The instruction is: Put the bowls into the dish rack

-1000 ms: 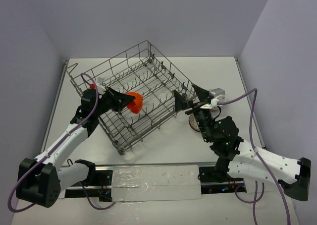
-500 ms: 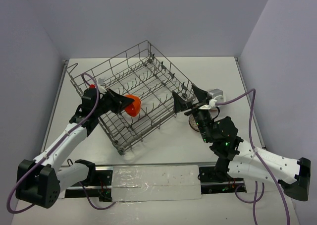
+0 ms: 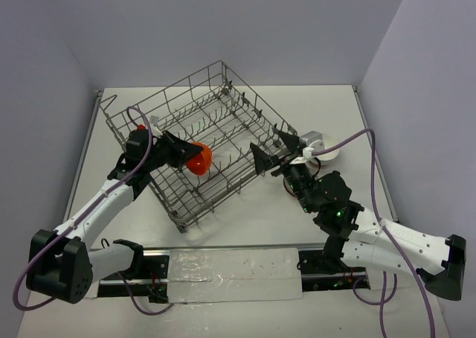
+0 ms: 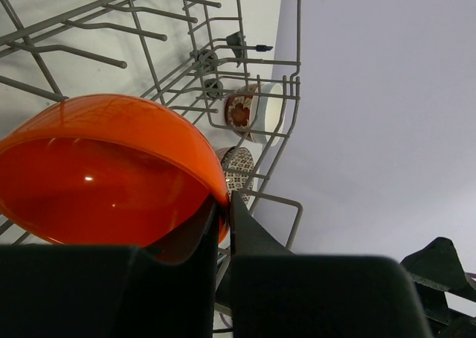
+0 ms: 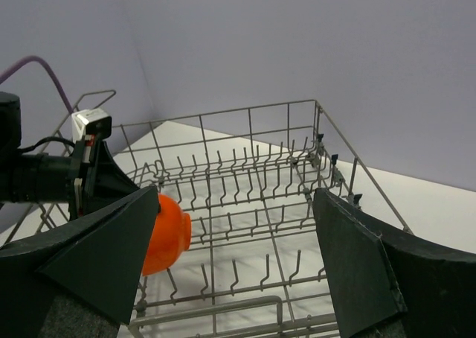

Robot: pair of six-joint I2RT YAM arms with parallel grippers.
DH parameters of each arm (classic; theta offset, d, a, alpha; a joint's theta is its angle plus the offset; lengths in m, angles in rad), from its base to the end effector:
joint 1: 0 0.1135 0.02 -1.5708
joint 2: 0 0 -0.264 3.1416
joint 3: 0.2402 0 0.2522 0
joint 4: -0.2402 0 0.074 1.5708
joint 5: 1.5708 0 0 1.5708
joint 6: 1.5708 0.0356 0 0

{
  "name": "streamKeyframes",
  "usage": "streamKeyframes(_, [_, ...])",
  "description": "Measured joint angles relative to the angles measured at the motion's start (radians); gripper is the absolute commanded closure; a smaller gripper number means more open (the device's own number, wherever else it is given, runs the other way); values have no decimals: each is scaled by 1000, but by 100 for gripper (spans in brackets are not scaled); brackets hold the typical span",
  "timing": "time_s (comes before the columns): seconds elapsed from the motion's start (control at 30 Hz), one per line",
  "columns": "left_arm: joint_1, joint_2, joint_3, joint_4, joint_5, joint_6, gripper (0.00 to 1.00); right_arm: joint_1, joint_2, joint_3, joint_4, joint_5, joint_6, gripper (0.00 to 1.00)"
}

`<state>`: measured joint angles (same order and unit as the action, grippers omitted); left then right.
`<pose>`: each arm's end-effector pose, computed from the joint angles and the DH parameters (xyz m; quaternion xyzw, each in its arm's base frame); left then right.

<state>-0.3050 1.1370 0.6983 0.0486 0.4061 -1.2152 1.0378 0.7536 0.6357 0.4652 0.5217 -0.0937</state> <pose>0.2390 -0.0900 0.2627 -0.2568 0.7802 -0.4971 0.2797 0.1049 0.1429 0.3606 -0.1192 0.5816 0.2277 0.7718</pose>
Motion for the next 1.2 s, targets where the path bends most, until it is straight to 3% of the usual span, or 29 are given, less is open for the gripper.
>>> streamKeyframes(1.2, [-4, -28, -30, 45, 12, 25, 98, -11, -47, 1, -35, -34, 4, 9])
